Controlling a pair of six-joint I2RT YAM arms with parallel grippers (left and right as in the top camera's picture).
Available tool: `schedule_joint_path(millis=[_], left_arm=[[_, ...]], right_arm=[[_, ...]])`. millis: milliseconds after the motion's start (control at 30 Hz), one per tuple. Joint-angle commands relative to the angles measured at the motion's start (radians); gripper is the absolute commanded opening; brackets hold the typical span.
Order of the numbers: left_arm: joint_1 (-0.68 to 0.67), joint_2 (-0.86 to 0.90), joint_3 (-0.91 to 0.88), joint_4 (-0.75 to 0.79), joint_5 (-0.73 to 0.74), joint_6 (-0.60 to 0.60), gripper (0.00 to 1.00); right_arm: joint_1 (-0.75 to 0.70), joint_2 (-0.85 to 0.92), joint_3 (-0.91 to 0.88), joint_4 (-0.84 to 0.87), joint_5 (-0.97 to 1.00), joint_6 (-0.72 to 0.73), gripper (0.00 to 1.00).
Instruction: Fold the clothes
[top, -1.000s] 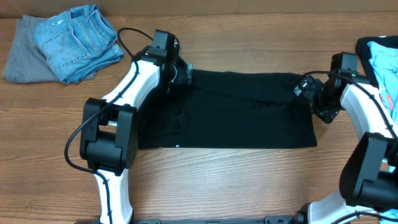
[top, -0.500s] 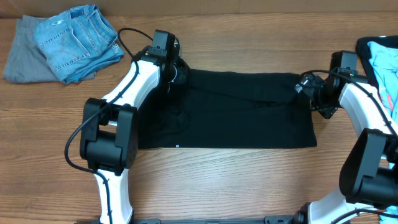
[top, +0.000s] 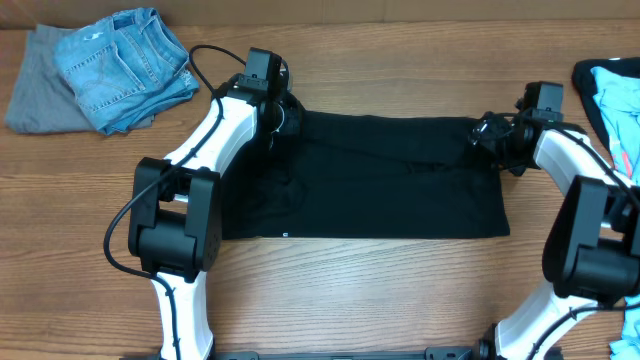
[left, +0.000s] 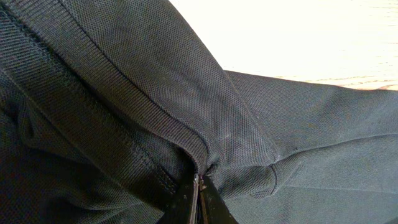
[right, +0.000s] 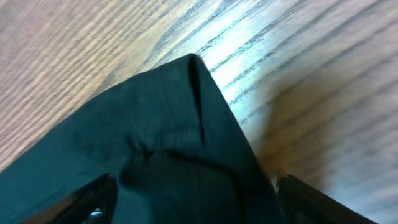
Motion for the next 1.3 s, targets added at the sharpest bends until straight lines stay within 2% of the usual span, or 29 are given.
schedule_joint_path(millis=[0,167,200,400,733,967,1267], left_arm=[[-0.009,-0.003,0.008,-0.004,0.009,0.009,0.04],[-0.009,-0.003,0.008,-0.008,0.009,0.009,0.04],[-0.009,-0.003,0.008,-0.008,0.009,0.009,0.04],[-0.009,-0.003,0.008,-0.01,0.009,0.009,0.04],[-0.009,-0.003,0.008,-0.02,0.009,0.01,0.04],[-0.009,0.002,0.008,-0.023,0.009,0.016,0.04],[-0.009,0.003,0.007,-0.023,0.009,0.016,0.04]], right_arm=[[0.0,0.045,0.02,0.034,-0.015,-0.033,0.82],[0.002,0.059,0.02,0.05,-0.005,-0.059,0.74],[0.005,0.059,0.021,0.049,0.021,-0.058,0.67],[0.032,0.059,0.021,0.031,0.135,-0.059,0.63],[0.111,0.059,0.027,0.011,0.334,-0.058,0.63],[0.156,0.059,0.134,-0.098,0.432,-0.055,0.66],[0.177,0.059,0.179,-0.148,0.454,-0.045,0.67]])
